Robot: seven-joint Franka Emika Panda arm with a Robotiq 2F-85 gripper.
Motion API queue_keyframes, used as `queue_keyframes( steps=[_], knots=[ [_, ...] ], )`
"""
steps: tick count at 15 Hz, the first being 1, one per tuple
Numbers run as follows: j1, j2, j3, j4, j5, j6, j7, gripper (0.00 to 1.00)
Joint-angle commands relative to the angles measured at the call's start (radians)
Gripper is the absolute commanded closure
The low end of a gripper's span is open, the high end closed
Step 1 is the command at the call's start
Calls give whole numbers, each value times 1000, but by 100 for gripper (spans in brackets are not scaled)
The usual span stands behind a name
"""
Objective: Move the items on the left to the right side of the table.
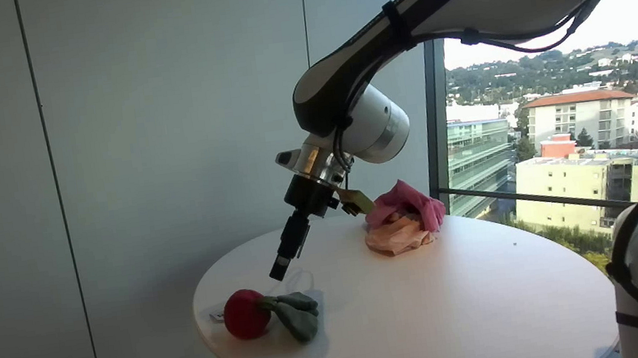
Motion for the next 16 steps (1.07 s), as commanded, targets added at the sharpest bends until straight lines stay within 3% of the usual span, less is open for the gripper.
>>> queue_keyframes(
  steps=[1,6,9,10,12,16],
  knots=[
    [42,23,33,-35,81,144,-35,0],
    [78,177,70,-30,111,427,-57,0],
    [96,268,72,-3,130,532,-66,0],
    [100,284,71,6,133,544,-68,25],
    [98,302,66,26,141,551,-60,32],
    [46,279,18,82,95,500,5,61]
  ],
)
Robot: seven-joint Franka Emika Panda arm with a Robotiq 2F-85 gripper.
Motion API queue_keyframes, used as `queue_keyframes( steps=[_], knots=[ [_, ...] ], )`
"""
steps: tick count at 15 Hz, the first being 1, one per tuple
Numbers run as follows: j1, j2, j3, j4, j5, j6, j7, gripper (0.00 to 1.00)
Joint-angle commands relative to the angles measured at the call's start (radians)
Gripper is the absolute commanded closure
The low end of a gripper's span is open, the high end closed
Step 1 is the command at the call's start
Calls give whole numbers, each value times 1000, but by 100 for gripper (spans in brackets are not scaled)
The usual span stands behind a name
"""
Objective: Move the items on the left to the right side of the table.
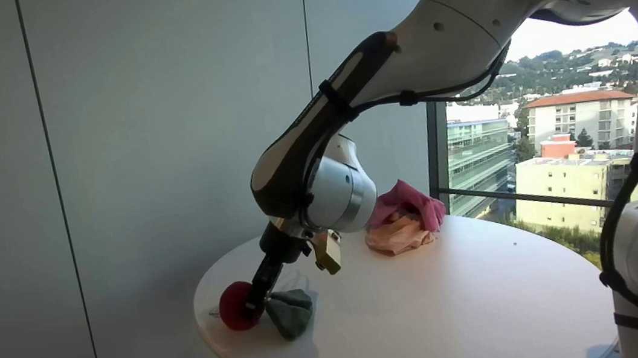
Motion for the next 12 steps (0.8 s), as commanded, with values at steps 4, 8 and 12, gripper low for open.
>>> queue_keyframes(
  steps=[4,8,12],
  knots=[
    [-138,-28,-135,135,-91,-30,141,91],
    [-261,-44,-235,207,-225,-26,278,94],
    [-444,-39,-307,293,-493,-55,492,94]
  ],
)
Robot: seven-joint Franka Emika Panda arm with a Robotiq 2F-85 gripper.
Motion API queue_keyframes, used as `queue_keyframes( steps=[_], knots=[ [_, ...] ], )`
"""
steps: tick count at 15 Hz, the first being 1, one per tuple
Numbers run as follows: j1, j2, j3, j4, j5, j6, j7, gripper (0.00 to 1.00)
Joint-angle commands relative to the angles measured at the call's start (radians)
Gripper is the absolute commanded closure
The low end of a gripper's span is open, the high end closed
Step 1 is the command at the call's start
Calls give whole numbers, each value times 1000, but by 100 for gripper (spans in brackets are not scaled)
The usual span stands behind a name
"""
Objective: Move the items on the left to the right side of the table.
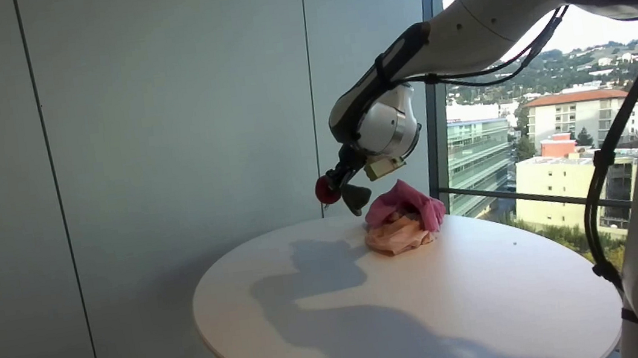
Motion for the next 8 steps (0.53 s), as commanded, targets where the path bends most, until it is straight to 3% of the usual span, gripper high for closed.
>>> queue_keyframes(
  steps=[1,3,6,7,8],
  knots=[
    [-156,4,-47,98,-237,-59,199,95],
    [-237,22,-77,141,-389,-109,315,96],
    [-303,21,-96,147,-646,-243,544,96],
    [-311,16,-94,145,-709,-307,612,60],
    [-320,14,-80,145,-744,-371,676,60]
  ],
)
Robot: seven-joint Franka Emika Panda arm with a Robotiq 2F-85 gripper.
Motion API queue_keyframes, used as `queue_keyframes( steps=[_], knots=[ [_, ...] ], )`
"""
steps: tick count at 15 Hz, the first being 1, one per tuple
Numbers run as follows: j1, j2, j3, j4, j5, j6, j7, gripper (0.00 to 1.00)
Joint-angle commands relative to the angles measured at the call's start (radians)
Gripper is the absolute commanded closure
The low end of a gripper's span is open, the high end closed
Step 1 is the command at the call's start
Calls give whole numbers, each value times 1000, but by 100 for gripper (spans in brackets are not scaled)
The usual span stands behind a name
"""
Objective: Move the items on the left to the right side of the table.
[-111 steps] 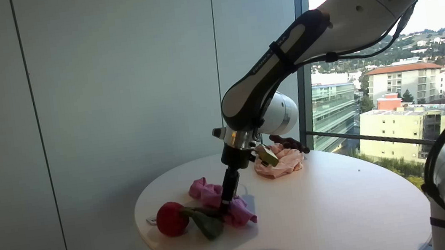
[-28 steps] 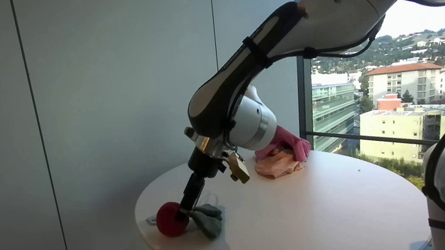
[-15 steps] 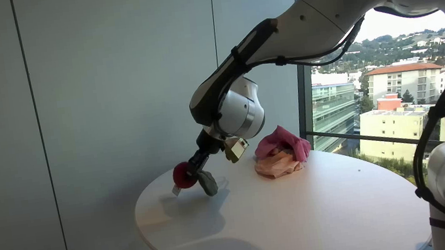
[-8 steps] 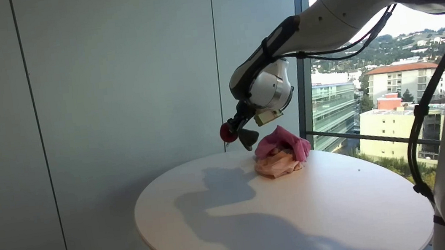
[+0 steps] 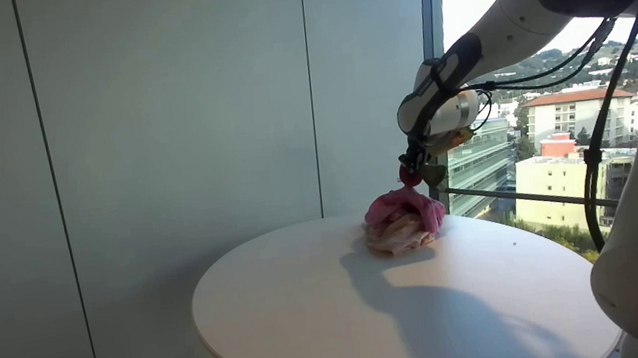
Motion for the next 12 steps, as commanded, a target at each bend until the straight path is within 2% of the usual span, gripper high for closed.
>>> queue_keyframes(
  steps=[1,3,4,5,7,8,12],
  knots=[
    [-12,2,33,30,-128,-208,226,53],
    [-3,3,43,34,-125,-231,310,40],
    [-4,-1,46,40,-124,-203,340,34],
    [-8,2,39,7,-102,-196,263,52],
    [-6,2,47,18,-102,-196,300,37],
    [-6,2,47,22,-102,-196,306,33],
    [-6,2,46,25,-102,-196,311,33]
  ],
)
